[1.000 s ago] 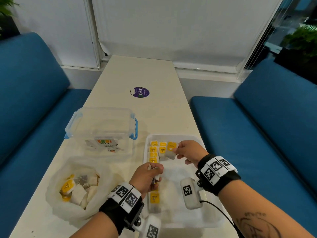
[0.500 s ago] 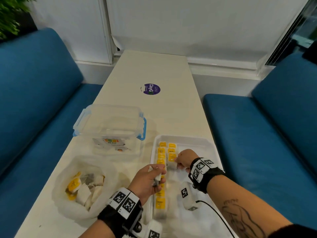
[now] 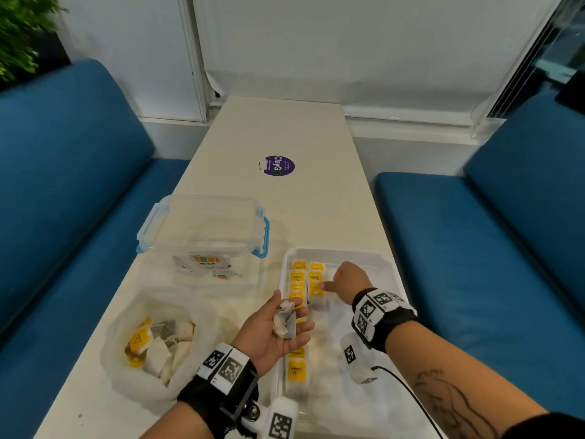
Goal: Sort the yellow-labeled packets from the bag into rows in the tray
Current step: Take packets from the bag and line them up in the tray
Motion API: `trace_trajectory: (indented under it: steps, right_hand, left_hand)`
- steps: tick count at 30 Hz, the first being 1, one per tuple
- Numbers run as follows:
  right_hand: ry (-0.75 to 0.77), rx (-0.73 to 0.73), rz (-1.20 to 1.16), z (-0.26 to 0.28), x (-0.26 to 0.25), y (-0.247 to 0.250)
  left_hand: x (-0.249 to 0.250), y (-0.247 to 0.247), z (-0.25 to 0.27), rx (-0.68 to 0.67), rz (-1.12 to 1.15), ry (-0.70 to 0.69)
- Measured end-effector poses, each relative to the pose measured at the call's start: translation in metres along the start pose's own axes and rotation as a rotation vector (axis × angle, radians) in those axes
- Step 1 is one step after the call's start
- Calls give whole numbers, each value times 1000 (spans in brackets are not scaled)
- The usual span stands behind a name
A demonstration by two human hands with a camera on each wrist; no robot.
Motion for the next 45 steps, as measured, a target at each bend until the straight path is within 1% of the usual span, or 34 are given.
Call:
trace_trajectory:
  steps: [2, 3, 5, 7, 9, 12, 15, 20, 23, 26, 28, 29, 31, 33, 34, 37, 38, 40, 42, 43, 45]
  right_hand:
    - [68, 0, -153, 15, -8, 18]
    - [131, -29, -242, 28, -16, 24]
    - [290, -159, -355, 61, -39, 28]
    - [435, -270, -355, 90, -60, 23]
    - [479, -299, -288, 106, -67, 13]
    - [482, -223, -195, 118, -68, 3]
    - [503, -140, -152, 122, -64, 2]
    - [454, -55, -276, 122, -48, 14]
    - [451, 103, -263, 125, -44, 27]
    - [512, 251, -161, 137, -48, 34]
    - [592, 304, -82, 148, -53, 33]
    - [634, 315, -51, 154, -56, 31]
    - [703, 282, -1, 160, -58, 23]
    - [708, 191, 3, 159, -56, 15]
    - [686, 155, -50, 156, -53, 16]
    - [566, 152, -317, 145, -41, 33]
    - [518, 111, -368, 141, -39, 33]
    - [447, -47, -375, 138, -40, 21]
    - [401, -193, -349, 139, -42, 4]
    - [391, -238, -352, 140, -43, -2]
    - [383, -274, -402, 141, -44, -8]
  left_hand:
    - [1, -2, 1, -21, 30, 9]
    - [1, -4, 2, -26, 33, 11]
    - [1, -7, 4, -36, 26, 18]
    - [0, -11, 6, -37, 0, 21]
    - [-1, -13, 9, -22, -37, 11]
    - [-3, -15, 11, -27, -77, 4]
    - [-9, -15, 13, -44, -60, 28]
    - [-13, -8, 16, -37, -65, 61]
    - [-18, -5, 16, -39, -25, 105]
    - [-18, -8, 18, -68, 27, 127]
    - [-14, -9, 20, -68, 47, 108]
    - [-10, -8, 19, -53, 45, 77]
    - [3, -2, 18, -2, -16, -16]
    - [17, 3, 18, 33, -140, -120]
    - [23, 2, 18, 31, -214, -162]
    - [33, -3, 22, -10, -463, -248]
    - [34, -7, 24, -22, -525, -271]
    - [36, -14, 28, -38, -596, -311]
    - [36, -18, 30, -33, -627, -324]
    - [36, -18, 30, -31, -633, -324]
    - [36, -16, 29, -23, -637, -326]
Point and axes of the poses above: each hand's wrist, its own z-axis away from the middle knuckle, its own y-axis out of the back of the hand, x = y × z, the point moved 10 cm from there along -z, towards the middle knuckle, and after that the axes turned 5 degrees about -y, right-handed, at the moved point
